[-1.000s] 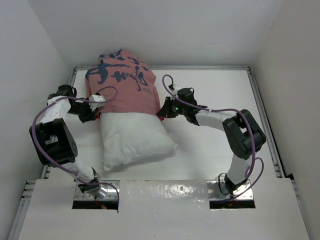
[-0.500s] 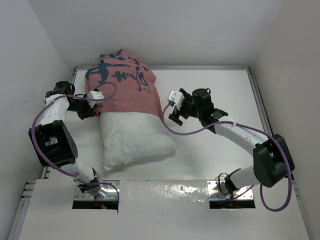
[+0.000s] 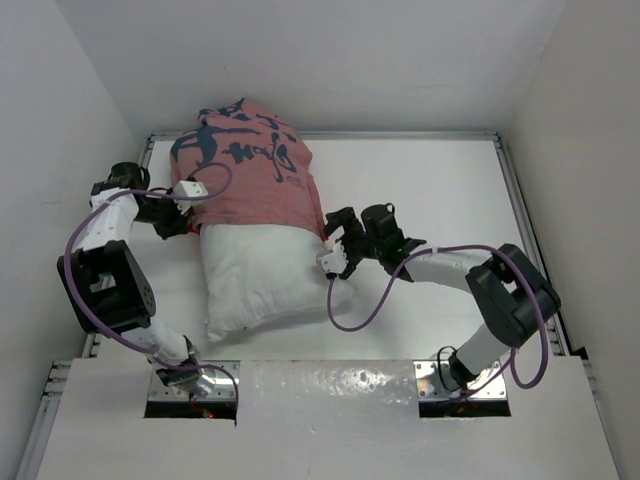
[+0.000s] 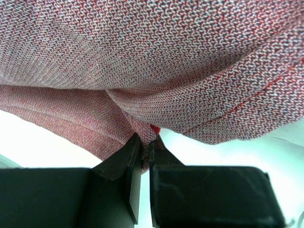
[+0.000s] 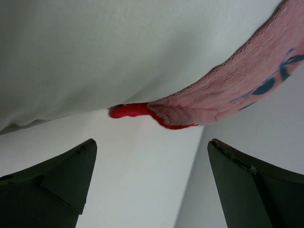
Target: Put the pillow into the pillowcase
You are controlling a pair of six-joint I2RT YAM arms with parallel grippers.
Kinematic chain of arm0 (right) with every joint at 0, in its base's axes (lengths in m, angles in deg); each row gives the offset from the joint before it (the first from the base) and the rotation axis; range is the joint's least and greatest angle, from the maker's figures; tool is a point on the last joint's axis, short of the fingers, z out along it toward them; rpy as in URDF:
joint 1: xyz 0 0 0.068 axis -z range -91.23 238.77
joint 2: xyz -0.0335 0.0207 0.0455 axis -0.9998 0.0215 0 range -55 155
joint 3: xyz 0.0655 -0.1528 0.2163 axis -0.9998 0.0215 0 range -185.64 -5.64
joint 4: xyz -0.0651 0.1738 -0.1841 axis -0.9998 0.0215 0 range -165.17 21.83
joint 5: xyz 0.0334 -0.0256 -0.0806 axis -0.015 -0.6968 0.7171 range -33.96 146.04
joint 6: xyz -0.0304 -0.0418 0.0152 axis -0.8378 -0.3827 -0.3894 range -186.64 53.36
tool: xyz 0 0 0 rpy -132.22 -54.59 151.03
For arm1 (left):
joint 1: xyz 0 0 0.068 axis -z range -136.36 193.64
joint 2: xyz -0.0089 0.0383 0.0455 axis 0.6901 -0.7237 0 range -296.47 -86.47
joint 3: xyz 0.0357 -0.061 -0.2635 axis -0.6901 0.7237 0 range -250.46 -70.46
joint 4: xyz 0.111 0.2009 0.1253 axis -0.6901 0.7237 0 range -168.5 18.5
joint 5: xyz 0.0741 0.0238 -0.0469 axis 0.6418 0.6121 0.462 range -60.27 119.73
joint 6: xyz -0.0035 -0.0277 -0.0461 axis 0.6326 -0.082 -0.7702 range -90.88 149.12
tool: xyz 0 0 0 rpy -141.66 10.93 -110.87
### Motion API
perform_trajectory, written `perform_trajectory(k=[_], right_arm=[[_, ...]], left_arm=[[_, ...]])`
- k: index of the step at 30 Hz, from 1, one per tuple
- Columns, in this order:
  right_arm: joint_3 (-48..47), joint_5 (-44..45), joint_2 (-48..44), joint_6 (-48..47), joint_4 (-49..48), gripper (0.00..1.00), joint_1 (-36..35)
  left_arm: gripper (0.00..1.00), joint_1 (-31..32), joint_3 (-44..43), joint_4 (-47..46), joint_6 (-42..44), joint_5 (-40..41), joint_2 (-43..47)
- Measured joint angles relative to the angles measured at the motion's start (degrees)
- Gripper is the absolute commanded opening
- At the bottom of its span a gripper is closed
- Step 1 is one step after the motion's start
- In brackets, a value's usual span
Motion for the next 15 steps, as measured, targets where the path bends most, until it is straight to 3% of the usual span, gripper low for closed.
perform_trajectory(k=[7,15], right_arm=[[0.5,0.5,0.4,-11.1,-5.1,0.98,-2.6],[-2.8,-0.3,3.9,-17.2,-0.9,0.89,-3.4]], left_arm=[[0.00,0.0,0.0,-0.2,-0.7,0.3,0.1],[0.00,0.0,0.1,-0.6,-1.6,0.8,0.6]])
